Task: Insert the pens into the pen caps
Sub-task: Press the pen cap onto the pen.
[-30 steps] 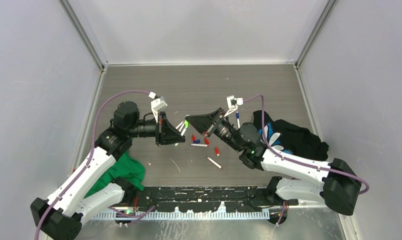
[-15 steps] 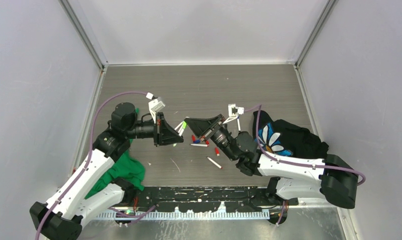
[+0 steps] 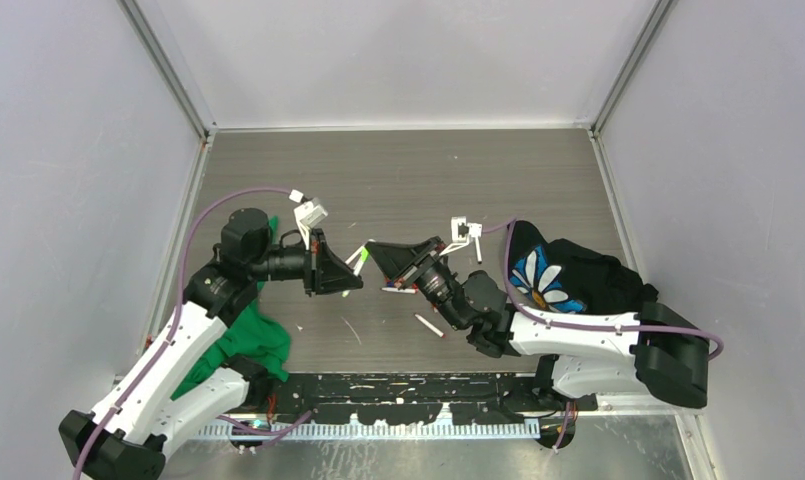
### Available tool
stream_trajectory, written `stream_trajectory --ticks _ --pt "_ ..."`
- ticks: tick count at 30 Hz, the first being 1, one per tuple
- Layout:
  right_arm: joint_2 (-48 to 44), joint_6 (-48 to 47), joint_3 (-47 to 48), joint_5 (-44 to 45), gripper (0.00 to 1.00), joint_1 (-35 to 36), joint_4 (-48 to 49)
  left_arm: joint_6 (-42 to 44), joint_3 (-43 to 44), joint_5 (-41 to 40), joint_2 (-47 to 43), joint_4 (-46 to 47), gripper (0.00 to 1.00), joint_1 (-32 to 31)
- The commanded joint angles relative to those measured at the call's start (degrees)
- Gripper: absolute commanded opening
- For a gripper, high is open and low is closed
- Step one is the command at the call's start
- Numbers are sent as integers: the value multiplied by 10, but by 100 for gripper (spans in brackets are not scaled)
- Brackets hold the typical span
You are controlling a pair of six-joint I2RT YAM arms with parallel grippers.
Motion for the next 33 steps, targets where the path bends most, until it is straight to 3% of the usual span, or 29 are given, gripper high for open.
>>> stream_trajectory --ticks 1,27,33 --pt "9 -14 1 -103 1 44 -78 5 14 -50 -14 85 0 10" --pt "58 0 -64 -209 1 148 -124 -3 2 -41 -38 111 0 21" --pt "49 -54 -62 -268 0 167 -161 -13 1 -11 -39 128 0 25"
